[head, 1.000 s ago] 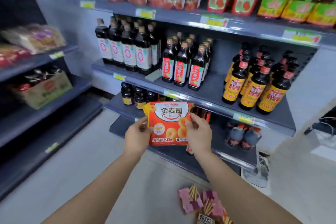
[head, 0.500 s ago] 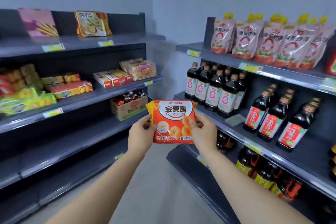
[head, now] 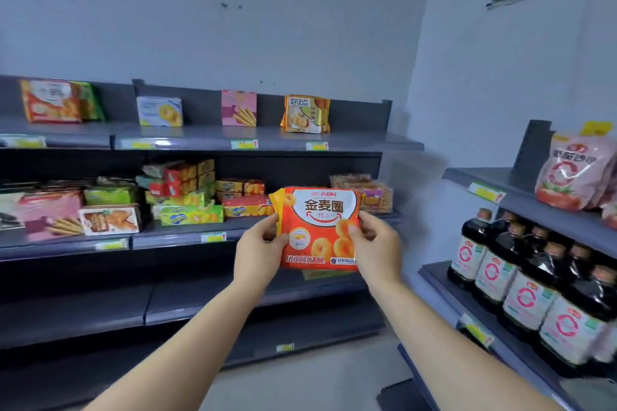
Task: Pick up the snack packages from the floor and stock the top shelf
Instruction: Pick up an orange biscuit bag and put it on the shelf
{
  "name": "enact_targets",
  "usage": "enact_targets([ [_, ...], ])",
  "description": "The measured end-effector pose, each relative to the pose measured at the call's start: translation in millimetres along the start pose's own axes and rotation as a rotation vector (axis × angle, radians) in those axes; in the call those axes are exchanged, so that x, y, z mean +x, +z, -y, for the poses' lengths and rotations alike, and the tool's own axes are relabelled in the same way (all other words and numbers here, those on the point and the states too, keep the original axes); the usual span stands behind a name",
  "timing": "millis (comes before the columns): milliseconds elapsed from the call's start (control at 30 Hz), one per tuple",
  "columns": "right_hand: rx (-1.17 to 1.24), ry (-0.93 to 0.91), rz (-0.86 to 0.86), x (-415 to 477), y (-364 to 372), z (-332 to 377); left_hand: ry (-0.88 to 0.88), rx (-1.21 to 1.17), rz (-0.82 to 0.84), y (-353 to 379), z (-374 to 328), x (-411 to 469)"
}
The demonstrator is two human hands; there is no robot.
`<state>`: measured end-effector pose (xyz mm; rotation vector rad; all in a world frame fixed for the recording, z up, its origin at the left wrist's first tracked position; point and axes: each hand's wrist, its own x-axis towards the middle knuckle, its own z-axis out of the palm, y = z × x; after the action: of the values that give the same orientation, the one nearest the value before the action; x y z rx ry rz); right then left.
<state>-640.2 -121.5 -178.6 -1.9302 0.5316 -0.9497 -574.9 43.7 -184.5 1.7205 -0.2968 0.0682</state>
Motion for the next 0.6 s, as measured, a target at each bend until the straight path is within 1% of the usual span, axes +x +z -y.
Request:
enact_targets([
  [133,0.028,-0.056,0.075,16,37,25,0.008,0.014,-0.111,-32,-5,18],
  [300,0.081,-0.109,0.16,22,91,57,-0.004,0.034,-0.21,-83,-11,41],
  [600,0.158,-0.203,0.238,21,204,122,0.028,0.035,-0.347,-185,2,94],
])
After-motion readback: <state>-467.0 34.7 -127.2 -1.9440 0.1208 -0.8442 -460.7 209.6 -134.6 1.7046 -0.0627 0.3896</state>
